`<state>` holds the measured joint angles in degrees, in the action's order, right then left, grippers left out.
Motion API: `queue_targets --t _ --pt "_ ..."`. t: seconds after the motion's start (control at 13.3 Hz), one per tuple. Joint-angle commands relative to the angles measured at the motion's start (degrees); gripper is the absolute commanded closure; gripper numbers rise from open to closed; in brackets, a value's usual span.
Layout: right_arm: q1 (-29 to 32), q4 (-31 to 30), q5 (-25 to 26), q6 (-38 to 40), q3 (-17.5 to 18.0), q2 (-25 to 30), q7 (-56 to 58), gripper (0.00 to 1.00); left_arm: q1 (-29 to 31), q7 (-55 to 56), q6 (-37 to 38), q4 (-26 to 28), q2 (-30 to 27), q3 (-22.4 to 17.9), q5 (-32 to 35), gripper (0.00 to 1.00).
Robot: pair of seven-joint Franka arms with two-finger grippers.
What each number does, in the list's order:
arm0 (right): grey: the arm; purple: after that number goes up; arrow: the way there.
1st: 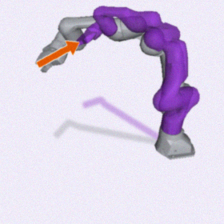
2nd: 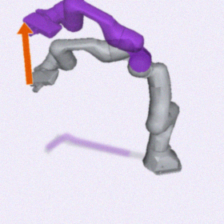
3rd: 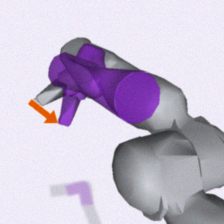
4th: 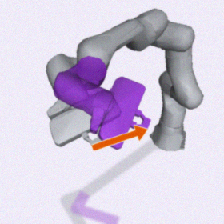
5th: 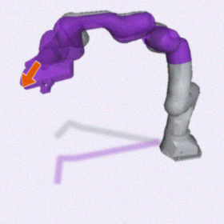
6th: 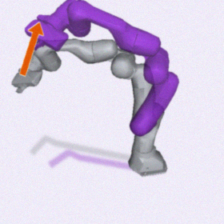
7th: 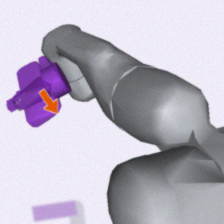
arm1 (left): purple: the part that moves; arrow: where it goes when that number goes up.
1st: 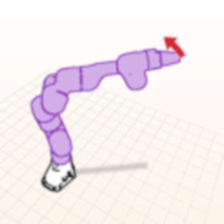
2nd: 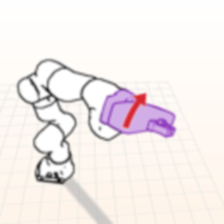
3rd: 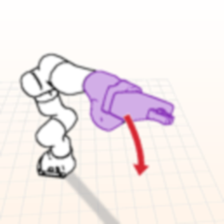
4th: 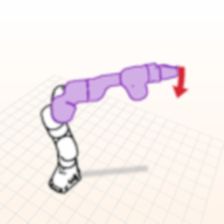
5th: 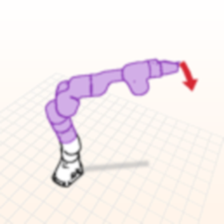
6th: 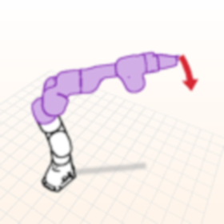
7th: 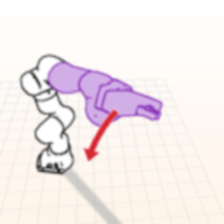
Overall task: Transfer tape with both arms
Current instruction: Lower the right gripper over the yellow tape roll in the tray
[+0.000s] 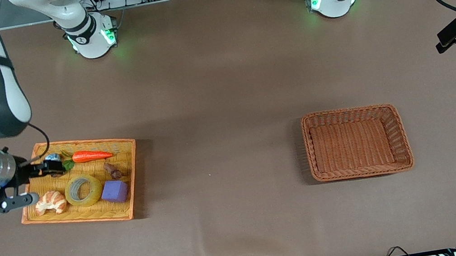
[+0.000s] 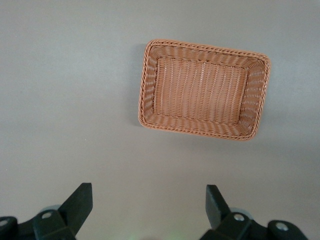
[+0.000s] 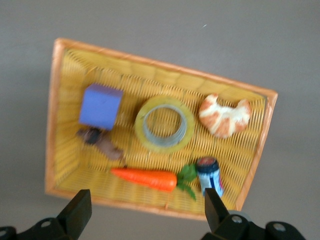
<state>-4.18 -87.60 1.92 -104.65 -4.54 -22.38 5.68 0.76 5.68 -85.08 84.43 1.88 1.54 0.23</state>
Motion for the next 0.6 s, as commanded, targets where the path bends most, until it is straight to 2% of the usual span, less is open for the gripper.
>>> queue_targets --t 0.0,0.23,0.53 --pt "2.7 0.2 1.0 -5.5 0.7 -4.3 1.4 0.00 -0.1 -1.2 0.9 -0.1 -0.2 0.0 0.1 0.00" --pt "4.9 0.2 0.6 -12.1 0.7 -9.1 4.3 0.00 -0.4 -0.5 0.9 -0.1 0.1 0.6 0.8 0.00" --pt "5.4 0.2 0.5 -14.4 0.7 -13.0 4.3 0.00 0.0 -0.9 1.0 0.1 0.1 0.9 0.8 0.00"
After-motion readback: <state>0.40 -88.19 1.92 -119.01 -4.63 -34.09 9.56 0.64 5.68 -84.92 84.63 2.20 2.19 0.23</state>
